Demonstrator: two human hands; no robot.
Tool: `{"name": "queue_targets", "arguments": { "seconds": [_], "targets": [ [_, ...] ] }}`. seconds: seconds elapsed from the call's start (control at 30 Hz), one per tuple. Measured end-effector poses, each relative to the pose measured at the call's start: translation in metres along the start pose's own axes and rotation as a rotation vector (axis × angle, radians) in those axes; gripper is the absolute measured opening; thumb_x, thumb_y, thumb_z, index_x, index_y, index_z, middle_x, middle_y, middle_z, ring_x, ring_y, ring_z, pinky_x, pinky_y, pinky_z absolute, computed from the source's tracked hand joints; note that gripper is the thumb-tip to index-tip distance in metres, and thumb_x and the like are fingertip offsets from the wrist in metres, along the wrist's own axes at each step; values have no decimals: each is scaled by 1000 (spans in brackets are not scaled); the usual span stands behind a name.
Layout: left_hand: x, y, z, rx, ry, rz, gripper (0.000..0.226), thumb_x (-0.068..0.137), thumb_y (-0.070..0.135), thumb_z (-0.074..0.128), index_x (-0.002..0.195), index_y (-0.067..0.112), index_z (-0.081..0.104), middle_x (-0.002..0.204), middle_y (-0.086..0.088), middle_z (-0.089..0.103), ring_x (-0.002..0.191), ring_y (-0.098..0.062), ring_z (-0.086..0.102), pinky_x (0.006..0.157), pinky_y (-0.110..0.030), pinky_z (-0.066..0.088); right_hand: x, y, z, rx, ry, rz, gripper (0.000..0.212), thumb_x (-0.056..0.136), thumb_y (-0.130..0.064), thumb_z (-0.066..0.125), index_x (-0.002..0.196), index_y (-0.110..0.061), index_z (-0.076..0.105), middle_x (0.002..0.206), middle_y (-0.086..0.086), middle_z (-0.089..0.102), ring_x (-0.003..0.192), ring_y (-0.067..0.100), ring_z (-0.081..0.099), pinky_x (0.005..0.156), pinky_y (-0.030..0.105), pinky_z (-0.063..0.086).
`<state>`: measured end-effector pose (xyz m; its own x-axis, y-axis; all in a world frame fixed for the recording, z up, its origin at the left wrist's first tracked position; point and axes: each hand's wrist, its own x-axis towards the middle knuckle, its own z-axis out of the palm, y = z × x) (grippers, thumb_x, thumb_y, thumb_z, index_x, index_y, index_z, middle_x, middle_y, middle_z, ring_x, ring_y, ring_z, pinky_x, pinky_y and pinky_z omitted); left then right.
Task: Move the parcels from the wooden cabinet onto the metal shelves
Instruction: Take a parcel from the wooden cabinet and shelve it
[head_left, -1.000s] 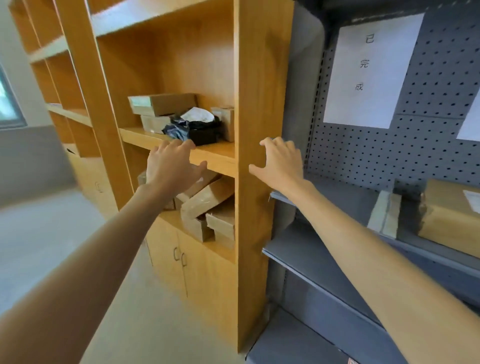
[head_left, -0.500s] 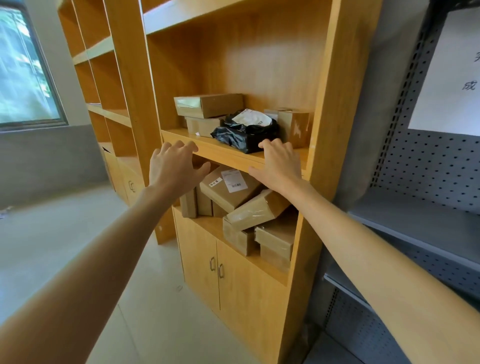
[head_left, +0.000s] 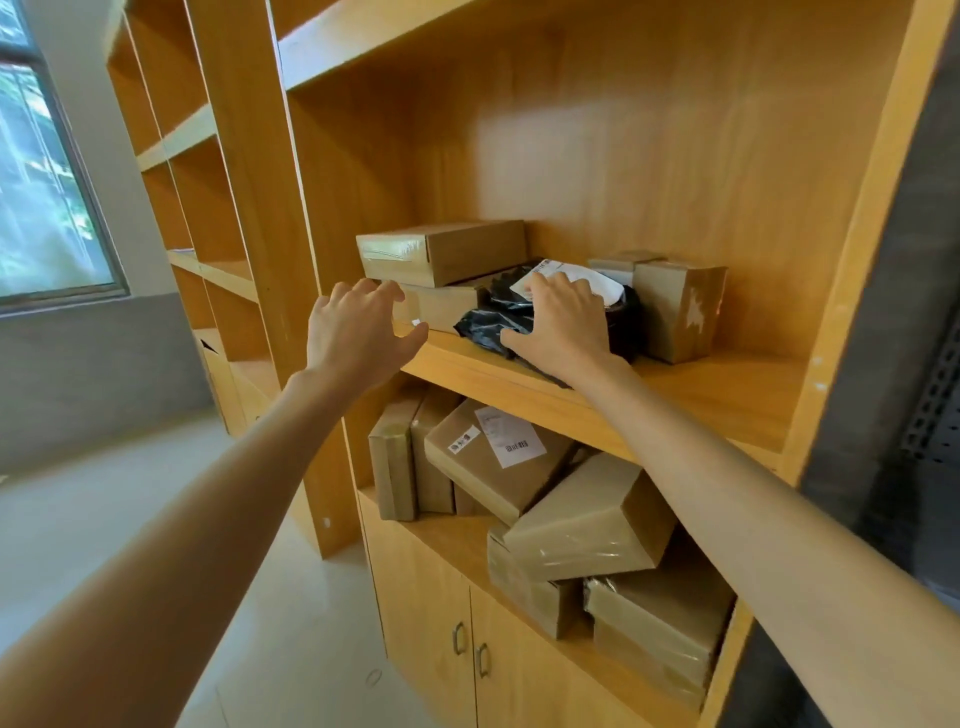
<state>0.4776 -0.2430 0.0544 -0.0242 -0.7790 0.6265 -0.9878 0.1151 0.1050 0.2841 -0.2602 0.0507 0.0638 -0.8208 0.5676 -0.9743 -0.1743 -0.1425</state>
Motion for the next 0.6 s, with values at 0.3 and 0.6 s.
{"name": "queue_targets", "arguments": {
  "seconds": [0.3,0.6],
  "targets": [
    [92,-52,70,-68,27,47,52,89,54,54,127,17,58,128,-9,59,122,-32,50,100,-47,40,83,-12,59,-34,1,24,58,88,-46,61,133,-12,46,128,10,52,118,31,45,89,37,39],
    [183,-121,132,-161,29,161,52,89,52,55,127,16,57,132,-9,57,124,-31,48,98,-44,40,146,-44,113,-114,48,188,57,89,-41,59,137,-14,44,130,9,51,120,33,44,93,40,38]
  ]
}}
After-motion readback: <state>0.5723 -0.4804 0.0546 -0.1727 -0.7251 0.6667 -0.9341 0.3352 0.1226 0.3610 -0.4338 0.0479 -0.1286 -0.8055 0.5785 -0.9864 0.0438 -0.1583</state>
